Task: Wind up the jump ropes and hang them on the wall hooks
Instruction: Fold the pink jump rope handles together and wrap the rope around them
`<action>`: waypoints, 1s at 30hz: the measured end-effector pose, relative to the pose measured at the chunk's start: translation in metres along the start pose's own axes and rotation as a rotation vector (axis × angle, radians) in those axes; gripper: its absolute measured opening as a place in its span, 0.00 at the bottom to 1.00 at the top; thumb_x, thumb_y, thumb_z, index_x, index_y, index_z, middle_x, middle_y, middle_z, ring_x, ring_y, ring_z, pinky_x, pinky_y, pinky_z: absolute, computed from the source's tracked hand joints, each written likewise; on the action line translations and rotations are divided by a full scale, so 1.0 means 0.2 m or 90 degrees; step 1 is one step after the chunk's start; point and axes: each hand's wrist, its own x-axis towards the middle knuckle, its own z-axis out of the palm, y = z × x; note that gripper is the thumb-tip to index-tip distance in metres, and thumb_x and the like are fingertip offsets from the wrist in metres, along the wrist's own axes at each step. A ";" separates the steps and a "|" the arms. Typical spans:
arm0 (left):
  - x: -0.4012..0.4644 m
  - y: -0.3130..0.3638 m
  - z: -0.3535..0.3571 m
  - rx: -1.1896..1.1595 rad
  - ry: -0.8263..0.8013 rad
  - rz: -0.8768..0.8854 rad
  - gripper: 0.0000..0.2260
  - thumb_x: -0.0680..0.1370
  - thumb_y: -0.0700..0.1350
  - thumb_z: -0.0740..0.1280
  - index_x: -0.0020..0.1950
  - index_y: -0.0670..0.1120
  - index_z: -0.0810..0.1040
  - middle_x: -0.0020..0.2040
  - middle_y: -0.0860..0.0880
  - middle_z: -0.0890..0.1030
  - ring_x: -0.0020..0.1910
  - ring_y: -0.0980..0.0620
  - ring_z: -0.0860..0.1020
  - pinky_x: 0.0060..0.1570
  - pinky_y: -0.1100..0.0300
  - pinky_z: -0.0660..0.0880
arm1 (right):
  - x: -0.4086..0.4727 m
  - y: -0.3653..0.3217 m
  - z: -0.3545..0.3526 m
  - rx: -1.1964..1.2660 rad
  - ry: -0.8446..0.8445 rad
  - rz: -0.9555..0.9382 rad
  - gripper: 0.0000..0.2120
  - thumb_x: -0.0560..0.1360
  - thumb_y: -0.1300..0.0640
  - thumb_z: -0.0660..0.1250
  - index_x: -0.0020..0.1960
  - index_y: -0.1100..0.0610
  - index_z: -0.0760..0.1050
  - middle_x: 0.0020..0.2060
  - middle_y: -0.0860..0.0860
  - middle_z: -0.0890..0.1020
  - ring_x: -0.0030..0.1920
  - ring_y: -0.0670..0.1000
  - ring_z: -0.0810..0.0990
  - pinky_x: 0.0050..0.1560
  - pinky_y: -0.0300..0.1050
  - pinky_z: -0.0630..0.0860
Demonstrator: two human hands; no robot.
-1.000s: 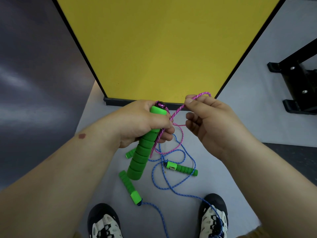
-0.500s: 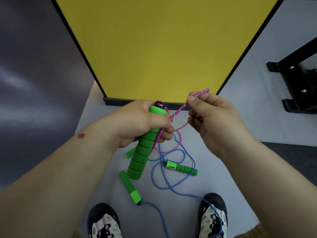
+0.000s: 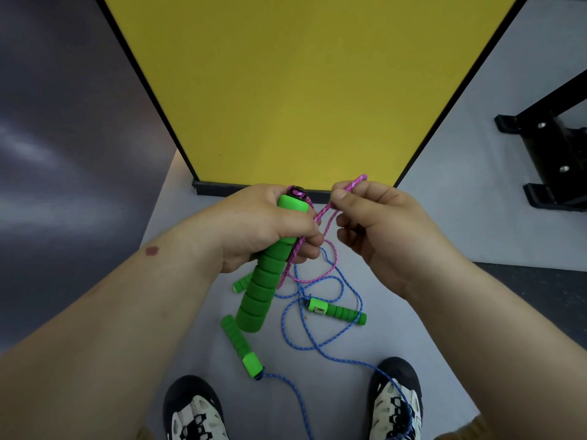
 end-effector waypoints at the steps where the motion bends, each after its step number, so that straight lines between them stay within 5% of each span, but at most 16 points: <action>1: 0.00 0.00 0.00 -0.001 -0.001 0.000 0.07 0.76 0.34 0.71 0.52 0.39 0.78 0.43 0.39 0.85 0.39 0.45 0.85 0.52 0.45 0.82 | 0.01 -0.01 -0.01 0.013 0.021 -0.010 0.04 0.77 0.61 0.71 0.50 0.61 0.82 0.40 0.49 0.81 0.35 0.47 0.75 0.37 0.41 0.76; 6: -0.01 0.00 0.00 0.000 -0.001 0.005 0.06 0.76 0.33 0.71 0.50 0.40 0.77 0.43 0.39 0.85 0.38 0.45 0.85 0.50 0.46 0.82 | 0.02 -0.02 -0.03 0.036 0.061 -0.037 0.03 0.77 0.59 0.71 0.49 0.59 0.81 0.41 0.49 0.81 0.38 0.49 0.75 0.38 0.41 0.76; 13: -0.01 -0.01 -0.01 0.000 0.001 0.002 0.08 0.76 0.34 0.71 0.55 0.37 0.79 0.43 0.39 0.86 0.40 0.45 0.86 0.48 0.49 0.84 | -0.02 0.01 0.01 -0.030 -0.063 0.037 0.11 0.78 0.57 0.71 0.55 0.64 0.80 0.42 0.55 0.79 0.34 0.47 0.76 0.37 0.41 0.76; 20: -0.01 0.00 0.00 -0.002 -0.004 0.005 0.06 0.76 0.33 0.71 0.50 0.41 0.78 0.43 0.38 0.85 0.39 0.44 0.85 0.52 0.45 0.82 | 0.02 -0.02 -0.02 0.031 0.073 -0.028 0.07 0.77 0.56 0.72 0.50 0.59 0.80 0.36 0.52 0.77 0.34 0.48 0.76 0.38 0.43 0.76; 26: -0.01 0.00 0.00 0.002 -0.002 0.006 0.07 0.76 0.33 0.71 0.52 0.39 0.78 0.44 0.38 0.86 0.40 0.45 0.85 0.52 0.45 0.83 | -0.01 0.01 0.01 -0.042 -0.066 0.054 0.09 0.77 0.57 0.71 0.52 0.63 0.80 0.42 0.54 0.79 0.34 0.47 0.76 0.37 0.41 0.76; 30: -0.01 0.00 -0.01 0.004 0.003 0.003 0.07 0.76 0.34 0.71 0.53 0.39 0.78 0.43 0.39 0.86 0.40 0.45 0.86 0.49 0.48 0.83 | 0.00 0.00 0.00 -0.035 -0.020 0.015 0.12 0.77 0.58 0.71 0.55 0.66 0.80 0.41 0.52 0.81 0.36 0.47 0.76 0.38 0.42 0.76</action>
